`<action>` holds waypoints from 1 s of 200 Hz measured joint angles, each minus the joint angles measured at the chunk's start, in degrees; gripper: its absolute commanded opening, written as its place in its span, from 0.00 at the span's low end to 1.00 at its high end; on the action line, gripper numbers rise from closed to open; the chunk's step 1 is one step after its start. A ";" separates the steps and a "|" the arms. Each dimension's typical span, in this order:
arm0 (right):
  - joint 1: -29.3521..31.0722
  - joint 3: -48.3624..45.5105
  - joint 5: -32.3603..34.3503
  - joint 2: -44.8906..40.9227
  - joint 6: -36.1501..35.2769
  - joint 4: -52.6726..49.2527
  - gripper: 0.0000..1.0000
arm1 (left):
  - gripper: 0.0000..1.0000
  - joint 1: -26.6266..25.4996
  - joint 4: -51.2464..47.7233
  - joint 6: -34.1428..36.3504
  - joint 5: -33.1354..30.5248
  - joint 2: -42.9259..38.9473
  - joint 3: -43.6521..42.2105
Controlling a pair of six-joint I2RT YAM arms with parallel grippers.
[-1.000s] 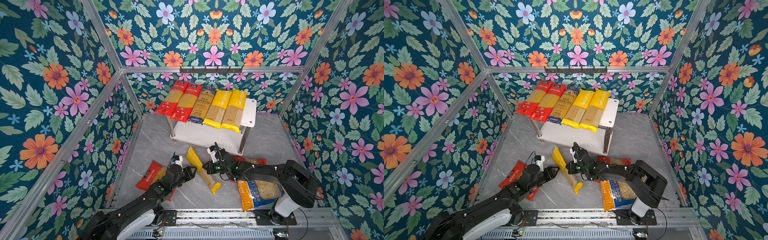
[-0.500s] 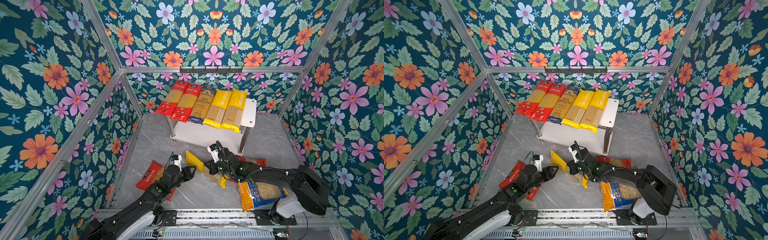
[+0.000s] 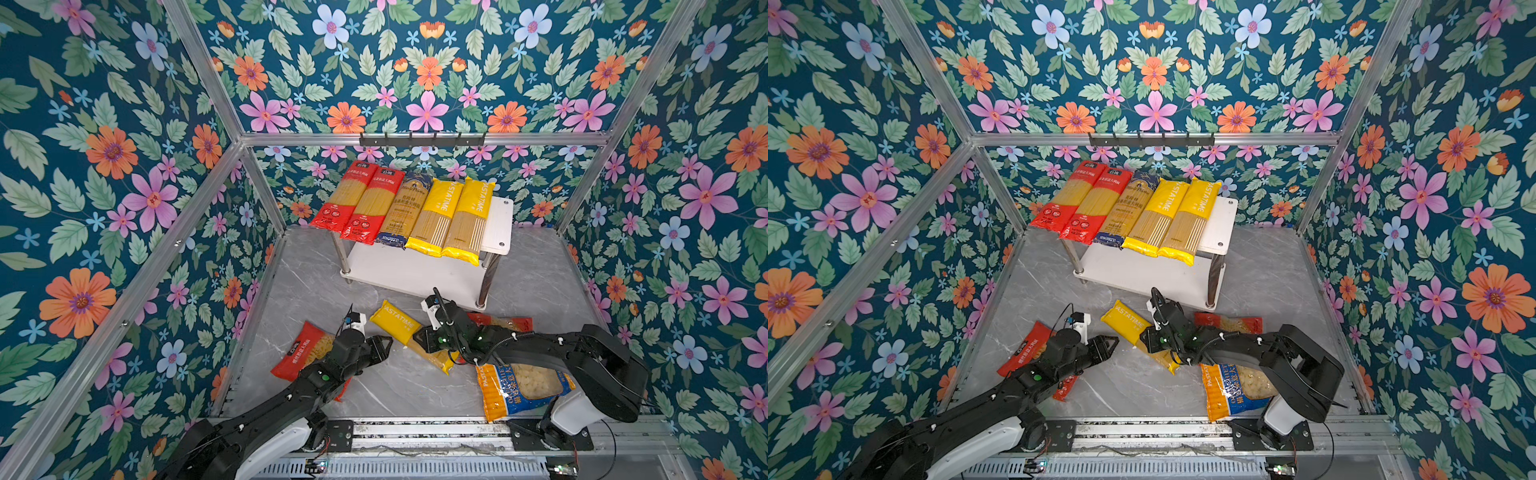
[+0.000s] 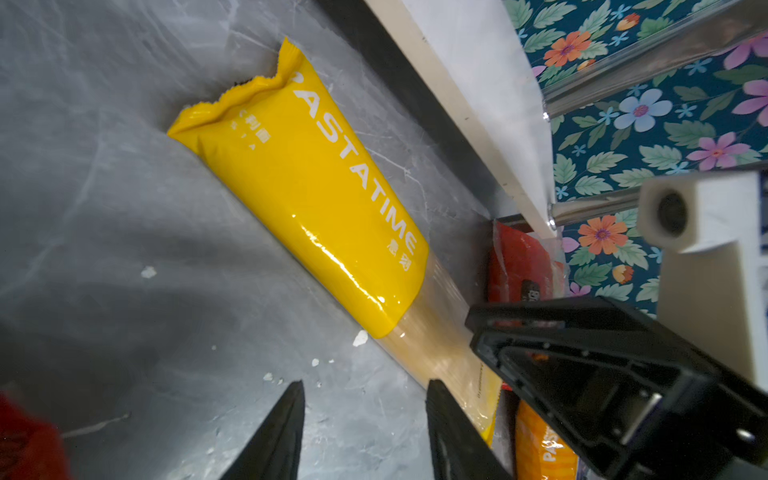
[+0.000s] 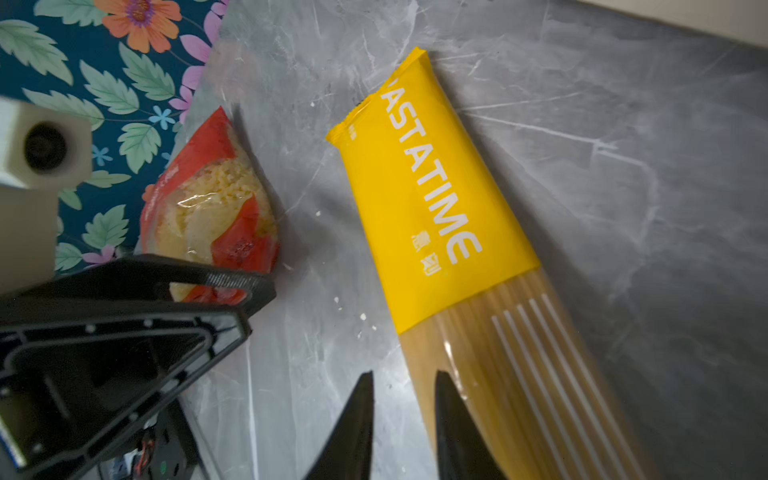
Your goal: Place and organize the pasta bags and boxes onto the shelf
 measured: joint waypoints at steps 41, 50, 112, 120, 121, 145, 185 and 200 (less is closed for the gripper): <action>-2.73 3.43 2.71 3.32 -1.40 -4.81 0.51 | 0.49 -0.22 2.86 -0.98 0.66 3.67 -2.40; -3.32 3.87 3.28 4.57 -1.49 -5.20 0.52 | 0.49 -0.26 3.37 -1.97 0.72 4.02 -2.82; -1.62 1.88 0.90 6.69 4.04 -4.04 0.52 | 0.51 -0.24 4.81 -2.97 0.48 5.18 -3.02; 0.26 1.73 0.20 6.19 5.09 -4.79 0.52 | 0.51 -0.24 4.81 -2.97 0.31 5.40 -3.02; 0.44 1.73 0.15 6.12 5.18 -4.87 0.52 | 0.51 -0.24 4.81 -2.97 0.28 5.44 -3.02; 6.12 2.67 -2.12 5.05 7.63 -8.96 0.52 | 0.51 -0.24 4.81 -2.97 -0.09 6.49 -2.95; 6.58 4.35 -3.96 4.74 10.58 -12.11 0.55 | 0.49 -0.24 4.85 -2.97 -0.22 7.58 -2.84; 3.93 4.11 -3.93 4.96 12.17 -11.80 0.55 | 0.49 -0.24 4.83 -2.97 -0.22 7.34 -2.89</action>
